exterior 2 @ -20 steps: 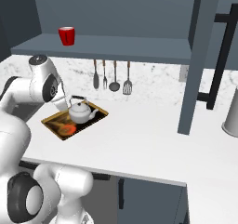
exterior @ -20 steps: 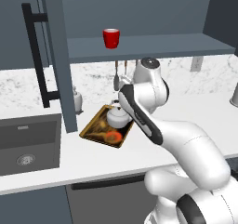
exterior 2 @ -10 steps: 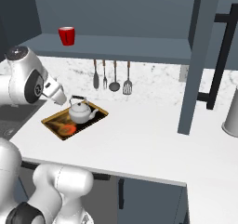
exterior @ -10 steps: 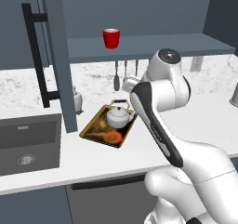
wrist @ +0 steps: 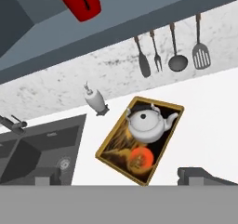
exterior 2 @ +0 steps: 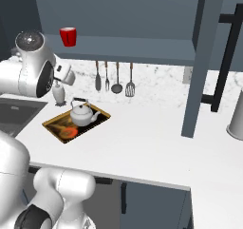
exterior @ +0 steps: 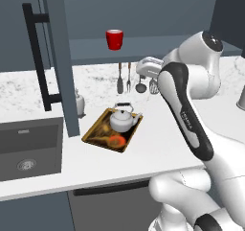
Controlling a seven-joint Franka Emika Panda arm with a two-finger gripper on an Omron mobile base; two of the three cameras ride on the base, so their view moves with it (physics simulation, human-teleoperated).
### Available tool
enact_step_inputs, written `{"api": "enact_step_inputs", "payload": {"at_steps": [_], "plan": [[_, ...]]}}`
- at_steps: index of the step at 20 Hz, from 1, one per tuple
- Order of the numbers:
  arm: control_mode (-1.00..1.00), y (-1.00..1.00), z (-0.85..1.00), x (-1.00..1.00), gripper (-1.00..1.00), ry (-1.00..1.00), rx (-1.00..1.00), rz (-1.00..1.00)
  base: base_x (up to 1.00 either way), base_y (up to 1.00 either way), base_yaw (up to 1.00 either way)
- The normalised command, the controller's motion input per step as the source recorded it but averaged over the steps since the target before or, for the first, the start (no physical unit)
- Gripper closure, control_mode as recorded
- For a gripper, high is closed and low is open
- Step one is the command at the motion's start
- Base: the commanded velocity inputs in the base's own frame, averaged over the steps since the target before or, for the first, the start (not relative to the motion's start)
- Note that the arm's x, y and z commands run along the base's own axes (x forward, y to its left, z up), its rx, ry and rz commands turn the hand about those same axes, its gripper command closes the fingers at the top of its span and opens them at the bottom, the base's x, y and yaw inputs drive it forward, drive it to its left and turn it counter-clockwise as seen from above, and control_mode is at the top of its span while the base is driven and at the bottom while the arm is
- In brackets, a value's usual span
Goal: Pick the kettle from the counter and place it on the tray. Then pick the mug from the cabinet and place it on the tray. Then close the cabinet doors.
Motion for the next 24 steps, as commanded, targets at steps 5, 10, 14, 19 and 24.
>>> {"api": "enact_step_inputs", "payload": {"at_steps": [5, 10, 14, 19, 24], "plan": [[-1.0, -0.03, 0.02, 0.02, -1.0, -0.09, 0.0, 0.01, 0.0, 0.0, 0.0], [-1.0, 0.0, 0.0, 0.0, -1.0, 0.01, 0.0, 0.0, 0.0, 0.0, 0.0], [-1.0, -0.01, 0.32, 0.12, -1.0, 0.04, 0.0, 0.05, 0.0, 0.0, 0.0], [-1.0, 0.0, 0.93, 0.09, -1.0, -0.02, -0.02, 0.15, 0.0, 0.0, 0.0], [-1.0, 0.2, 0.51, 0.48, -1.0, 0.0, -0.08, 0.15, 0.0, 0.0, 0.0]]}}
